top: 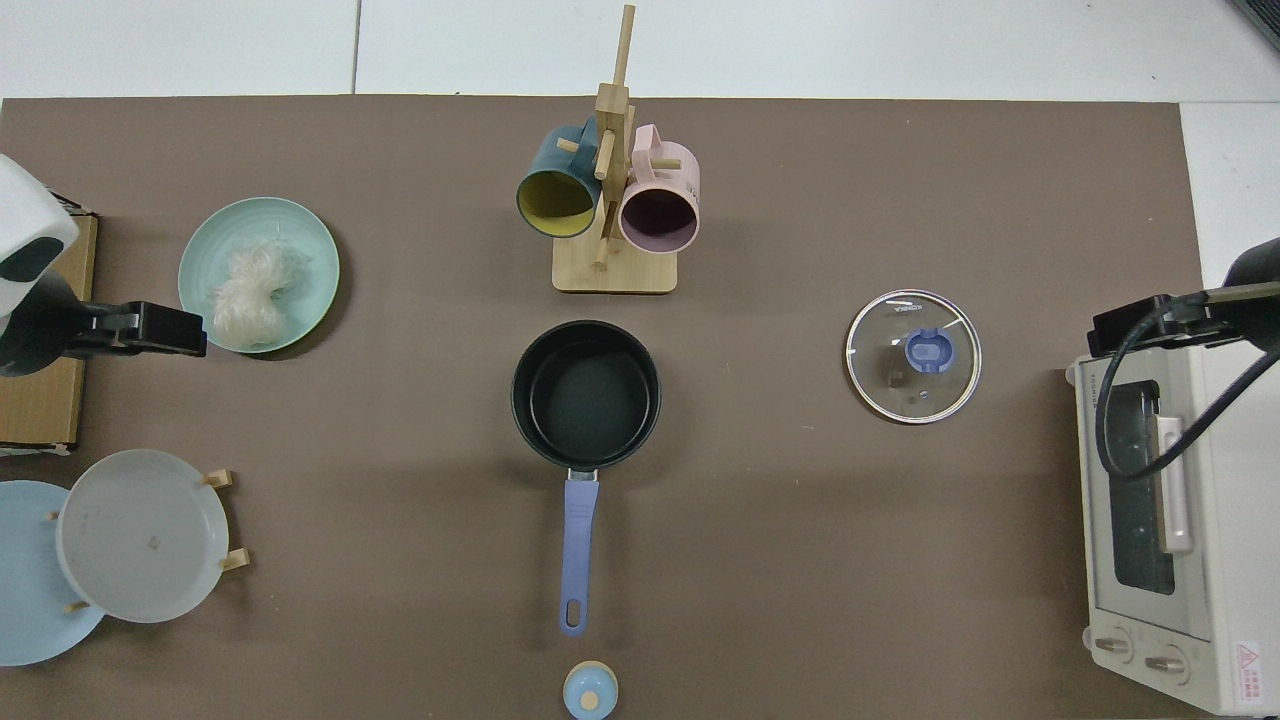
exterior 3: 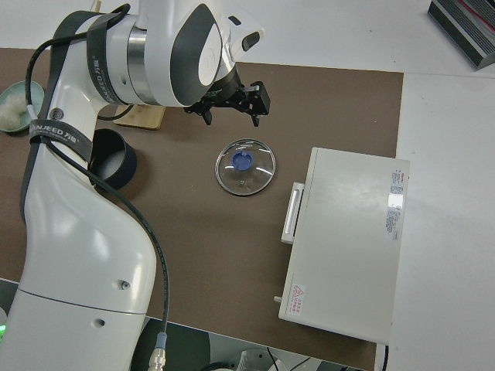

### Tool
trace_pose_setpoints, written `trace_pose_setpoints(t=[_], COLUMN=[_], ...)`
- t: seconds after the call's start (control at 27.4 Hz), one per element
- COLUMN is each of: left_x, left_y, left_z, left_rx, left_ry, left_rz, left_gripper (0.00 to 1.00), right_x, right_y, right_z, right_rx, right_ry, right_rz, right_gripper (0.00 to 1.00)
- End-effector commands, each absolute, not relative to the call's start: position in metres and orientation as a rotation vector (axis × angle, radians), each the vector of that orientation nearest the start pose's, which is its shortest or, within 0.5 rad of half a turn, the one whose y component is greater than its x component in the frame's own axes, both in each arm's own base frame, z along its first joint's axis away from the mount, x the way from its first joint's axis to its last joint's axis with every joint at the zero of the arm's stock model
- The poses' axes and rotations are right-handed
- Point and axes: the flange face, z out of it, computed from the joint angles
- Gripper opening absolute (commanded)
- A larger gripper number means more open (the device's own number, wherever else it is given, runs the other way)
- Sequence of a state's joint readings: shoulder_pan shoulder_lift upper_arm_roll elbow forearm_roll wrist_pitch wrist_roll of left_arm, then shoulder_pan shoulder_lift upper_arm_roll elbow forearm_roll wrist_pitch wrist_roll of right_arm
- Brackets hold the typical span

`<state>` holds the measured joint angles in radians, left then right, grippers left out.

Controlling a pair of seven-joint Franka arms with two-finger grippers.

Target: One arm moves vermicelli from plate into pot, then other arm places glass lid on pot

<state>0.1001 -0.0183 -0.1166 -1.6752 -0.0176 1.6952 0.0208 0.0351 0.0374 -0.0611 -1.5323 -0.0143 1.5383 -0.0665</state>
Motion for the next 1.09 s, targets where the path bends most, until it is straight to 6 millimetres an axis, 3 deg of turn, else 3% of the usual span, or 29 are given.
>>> trace_pose_setpoints(t=[0.0, 0.66, 0.77, 0.88, 1.06], left_x=[0.557, 0.557, 0.557, 0.557, 0.557], left_y=[-0.007, -0.008, -0.008, -0.008, -0.008], left_z=[0.597, 0.597, 0.597, 0.597, 0.597], left_rx=[-3.145, -3.145, -3.145, -3.145, -3.144], left_ry=[0.062, 0.064, 0.064, 0.064, 0.066], left_rz=[-0.065, -0.065, -0.065, -0.065, -0.065], left_gripper=[1.0, 1.0, 1.0, 1.0, 1.0], right_x=[0.566, 0.565, 0.567, 0.559, 0.566], right_y=[-0.016, -0.012, -0.007, -0.006, -0.005], right_z=[0.621, 0.621, 0.608, 0.607, 0.606], right_rx=[-3.143, -3.147, -3.141, -3.122, -3.1], right_ry=[-0.092, -0.099, -0.12, -0.102, -0.065], right_rz=[0.027, 0.03, 0.015, 0.006, -0.047], right_gripper=[1.0, 1.0, 1.0, 1.0, 1.0])
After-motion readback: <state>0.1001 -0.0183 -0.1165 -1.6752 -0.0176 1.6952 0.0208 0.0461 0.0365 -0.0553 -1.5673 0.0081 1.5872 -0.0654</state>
